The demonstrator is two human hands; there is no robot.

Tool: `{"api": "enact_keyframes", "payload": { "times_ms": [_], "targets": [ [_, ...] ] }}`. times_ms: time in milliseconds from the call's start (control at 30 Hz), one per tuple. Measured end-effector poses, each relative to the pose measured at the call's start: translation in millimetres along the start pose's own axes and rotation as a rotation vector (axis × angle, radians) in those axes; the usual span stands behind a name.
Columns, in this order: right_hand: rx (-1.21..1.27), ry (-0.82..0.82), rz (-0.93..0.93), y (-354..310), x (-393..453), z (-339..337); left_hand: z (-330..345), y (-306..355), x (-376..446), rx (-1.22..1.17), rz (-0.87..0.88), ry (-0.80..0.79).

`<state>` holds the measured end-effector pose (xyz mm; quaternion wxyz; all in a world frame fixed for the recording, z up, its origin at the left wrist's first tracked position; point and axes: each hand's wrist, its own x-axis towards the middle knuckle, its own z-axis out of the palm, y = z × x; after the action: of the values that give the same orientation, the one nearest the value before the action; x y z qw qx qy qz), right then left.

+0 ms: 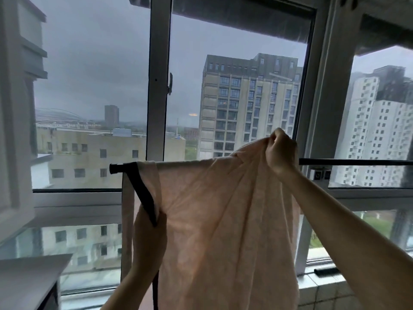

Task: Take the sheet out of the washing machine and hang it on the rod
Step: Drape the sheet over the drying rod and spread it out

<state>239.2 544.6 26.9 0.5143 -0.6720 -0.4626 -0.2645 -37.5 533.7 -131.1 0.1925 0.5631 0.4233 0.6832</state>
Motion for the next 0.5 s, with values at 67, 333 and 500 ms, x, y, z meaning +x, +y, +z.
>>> {"api": "enact_keyframes", "payload": {
  "times_ms": [67,333,500],
  "targets": [
    [-0.043,-0.036,0.039,18,3,3,1,-5,3,0.026,0.006,0.022],
    [-0.098,0.029,0.064,55,-23,-1,1,-1,4,-0.058,0.017,0.081],
    [0.019,0.177,0.096,67,-26,-11,-1,-5,5,-0.044,0.046,0.104]
  ]
}}
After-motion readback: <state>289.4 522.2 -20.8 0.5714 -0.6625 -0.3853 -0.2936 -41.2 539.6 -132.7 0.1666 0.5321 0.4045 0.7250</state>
